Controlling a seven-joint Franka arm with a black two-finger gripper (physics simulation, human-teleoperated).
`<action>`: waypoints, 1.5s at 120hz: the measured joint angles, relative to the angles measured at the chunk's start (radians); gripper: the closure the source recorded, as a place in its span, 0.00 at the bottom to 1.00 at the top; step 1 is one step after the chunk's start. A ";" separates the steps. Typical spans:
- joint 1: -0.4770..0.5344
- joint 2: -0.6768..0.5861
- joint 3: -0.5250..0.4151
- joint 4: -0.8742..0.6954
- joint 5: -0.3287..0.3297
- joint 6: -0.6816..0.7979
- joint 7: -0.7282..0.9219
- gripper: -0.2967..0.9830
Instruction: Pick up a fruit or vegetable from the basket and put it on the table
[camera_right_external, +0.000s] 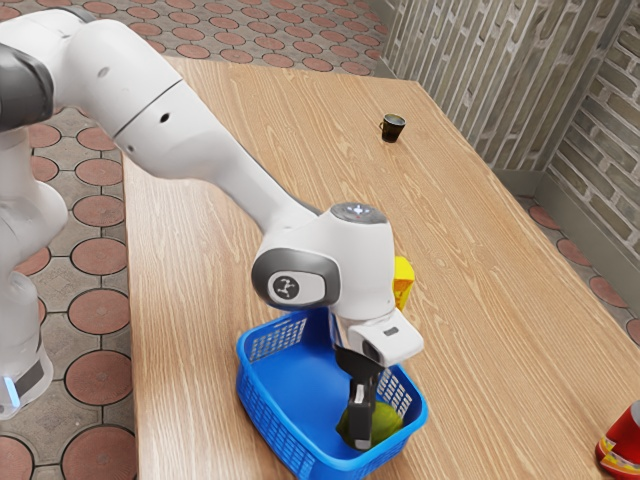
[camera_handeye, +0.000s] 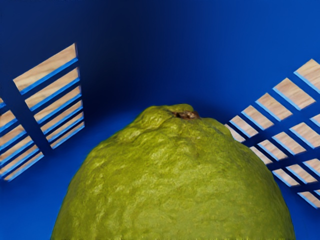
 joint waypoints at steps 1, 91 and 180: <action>0.000 0.000 0.000 0.000 0.001 0.000 -0.001 0.52; 0.131 -0.198 0.051 0.085 0.122 -0.002 -0.110 0.38; 0.376 -0.145 0.092 0.619 0.210 -0.385 -0.472 0.24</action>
